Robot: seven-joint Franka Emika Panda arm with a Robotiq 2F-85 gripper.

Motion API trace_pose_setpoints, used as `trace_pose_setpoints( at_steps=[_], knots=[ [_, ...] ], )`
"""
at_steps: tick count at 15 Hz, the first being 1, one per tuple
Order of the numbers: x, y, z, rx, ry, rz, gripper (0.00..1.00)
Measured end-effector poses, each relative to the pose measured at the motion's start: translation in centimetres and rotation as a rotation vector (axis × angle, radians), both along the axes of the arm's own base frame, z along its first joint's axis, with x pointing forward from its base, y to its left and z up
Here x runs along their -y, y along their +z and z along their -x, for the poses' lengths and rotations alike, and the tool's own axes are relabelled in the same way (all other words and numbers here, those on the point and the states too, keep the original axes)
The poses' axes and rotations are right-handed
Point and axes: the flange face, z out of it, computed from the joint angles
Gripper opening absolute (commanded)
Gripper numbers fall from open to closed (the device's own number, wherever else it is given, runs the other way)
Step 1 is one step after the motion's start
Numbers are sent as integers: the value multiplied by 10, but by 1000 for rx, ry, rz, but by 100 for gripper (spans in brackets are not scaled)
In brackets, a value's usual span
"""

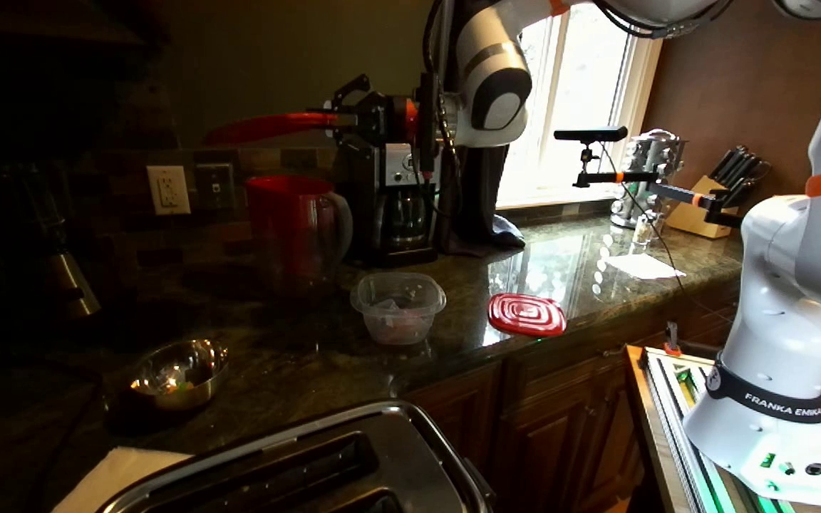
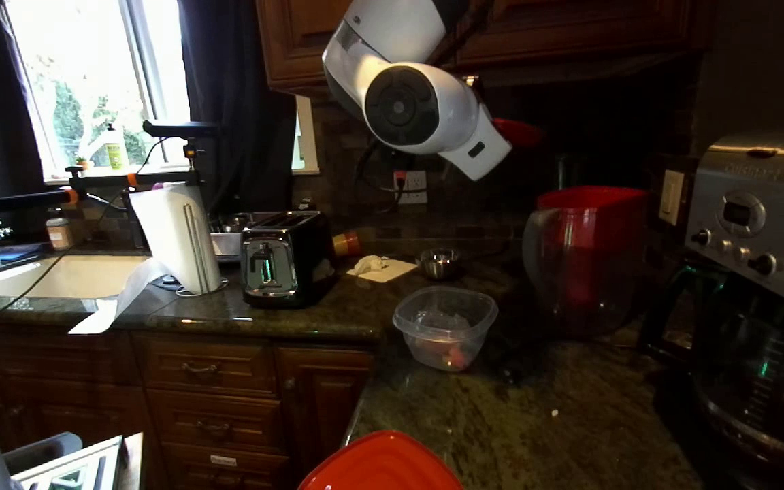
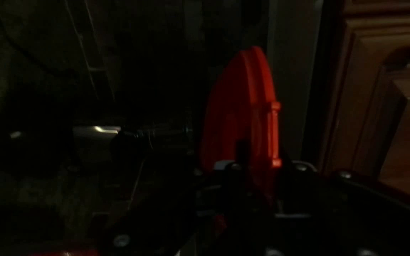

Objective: Remove the red lid from the jug.

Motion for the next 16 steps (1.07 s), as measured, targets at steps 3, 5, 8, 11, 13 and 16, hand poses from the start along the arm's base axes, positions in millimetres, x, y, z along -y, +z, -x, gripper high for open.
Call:
trace_pose_setpoints(
  at_steps=[3, 5, 8, 11, 13, 16],
  knots=[
    [-34, -10, 15, -83, 142, -21, 5],
    [-44, -12, 19, -124, 180, -37, 18],
    [-42, -12, 18, -122, 175, -35, 5],
    [-49, -13, 19, -117, 199, -39, 5],
    [-74, -14, 20, -94, 284, -58, 5],
    [-117, -17, 27, -65, 426, -92, 5]
  ],
)
